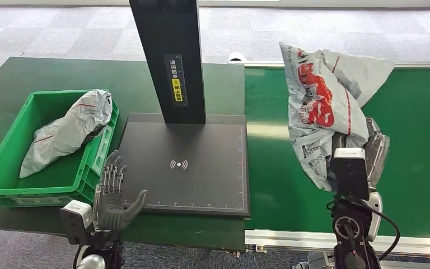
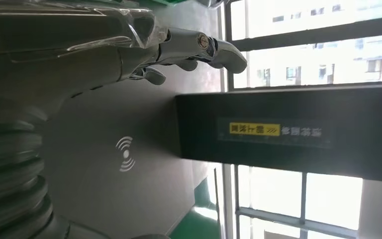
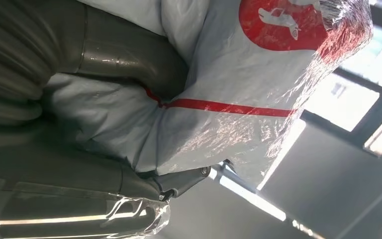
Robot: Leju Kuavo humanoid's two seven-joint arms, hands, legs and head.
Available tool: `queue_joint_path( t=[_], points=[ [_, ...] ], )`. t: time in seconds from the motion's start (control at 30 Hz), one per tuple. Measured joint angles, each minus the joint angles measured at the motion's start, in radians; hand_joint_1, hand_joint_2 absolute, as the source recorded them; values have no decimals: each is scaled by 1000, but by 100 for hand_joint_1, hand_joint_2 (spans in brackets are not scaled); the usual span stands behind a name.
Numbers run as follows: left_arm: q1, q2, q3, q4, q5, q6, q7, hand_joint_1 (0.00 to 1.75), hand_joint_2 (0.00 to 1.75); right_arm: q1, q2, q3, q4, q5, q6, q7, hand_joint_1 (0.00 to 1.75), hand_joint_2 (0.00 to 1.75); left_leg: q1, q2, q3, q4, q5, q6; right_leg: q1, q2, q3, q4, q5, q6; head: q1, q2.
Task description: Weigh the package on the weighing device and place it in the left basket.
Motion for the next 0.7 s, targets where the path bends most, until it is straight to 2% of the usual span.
queue_joint_path(
  t=[0.13, 0.2, 0.33, 0.7],
  points=[
    [-31, -6, 54, -26, -29, 7, 0, 0, 175, -45, 23, 56, 43, -90, 160, 11, 175, 175, 0, 0, 0, 0, 1, 0, 0, 0, 0, 0, 1, 0, 0, 0],
    [-48, -8, 76, -32, -36, 11, 0, 0, 175, -68, 41, 87, 82, -107, 194, 6, 175, 175, 0, -1, 0, 0, 2, 0, 0, -1, 1, 0, 1, -1, 0, 0],
    [-59, -13, 103, -37, -43, 13, 1, 0, 175, -92, 62, 125, 126, -116, 203, 3, 175, 175, 0, -3, -1, 0, 2, 0, 0, -4, 0, 1, 1, 0, 0, 0],
    [-61, -18, 122, -41, -45, 13, 1, 0, 175, -103, 69, 144, 164, -119, 203, 3, 175, 175, 0, -3, -3, 0, 2, 0, 0, -4, -2, 0, 1, 0, 0, 0]
  ],
)
